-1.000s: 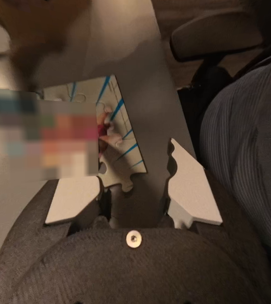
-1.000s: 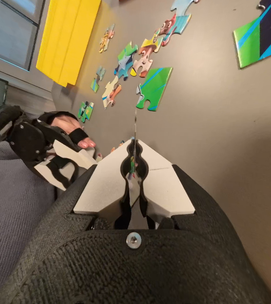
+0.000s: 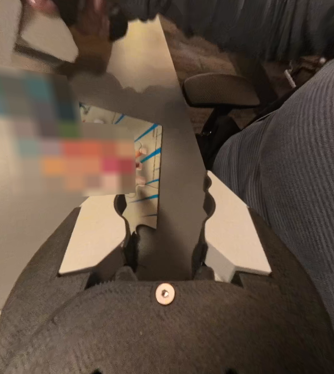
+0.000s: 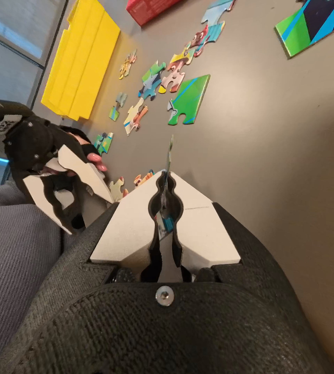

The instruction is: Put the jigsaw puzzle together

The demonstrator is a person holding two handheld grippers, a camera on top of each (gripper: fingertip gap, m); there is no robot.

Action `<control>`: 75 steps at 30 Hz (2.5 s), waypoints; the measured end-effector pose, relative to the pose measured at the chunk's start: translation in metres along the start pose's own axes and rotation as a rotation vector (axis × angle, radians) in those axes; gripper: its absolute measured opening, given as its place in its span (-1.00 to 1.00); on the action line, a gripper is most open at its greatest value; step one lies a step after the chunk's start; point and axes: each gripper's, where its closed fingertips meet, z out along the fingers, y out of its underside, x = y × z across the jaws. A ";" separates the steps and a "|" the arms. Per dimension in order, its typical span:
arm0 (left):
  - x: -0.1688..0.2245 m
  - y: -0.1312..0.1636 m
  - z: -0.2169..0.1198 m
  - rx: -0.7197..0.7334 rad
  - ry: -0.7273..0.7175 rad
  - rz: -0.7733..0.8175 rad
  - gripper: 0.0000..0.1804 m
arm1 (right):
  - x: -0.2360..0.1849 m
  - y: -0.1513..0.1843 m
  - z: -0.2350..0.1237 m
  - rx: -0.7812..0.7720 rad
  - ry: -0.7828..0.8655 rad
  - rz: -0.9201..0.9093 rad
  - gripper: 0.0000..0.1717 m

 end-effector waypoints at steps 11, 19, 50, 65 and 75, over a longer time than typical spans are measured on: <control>-0.040 -0.003 0.028 -0.080 -0.165 0.204 -0.29 | -0.002 0.004 -0.008 0.024 0.012 -0.013 -1.00; -0.045 0.002 0.023 -0.059 -0.314 0.124 -0.43 | -0.006 0.005 -0.002 0.055 -0.012 0.037 -1.00; -0.051 0.002 0.018 0.033 -0.472 -0.050 -0.65 | 0.009 0.017 0.003 -0.168 0.349 -0.373 -0.88; -0.058 -0.002 0.019 0.057 -0.513 -0.103 -0.75 | 0.004 0.023 0.008 -0.038 0.510 -0.496 -1.00; -0.061 -0.005 0.022 0.063 -0.529 -0.119 -0.76 | -0.009 0.039 0.009 -0.114 0.443 -0.485 -1.00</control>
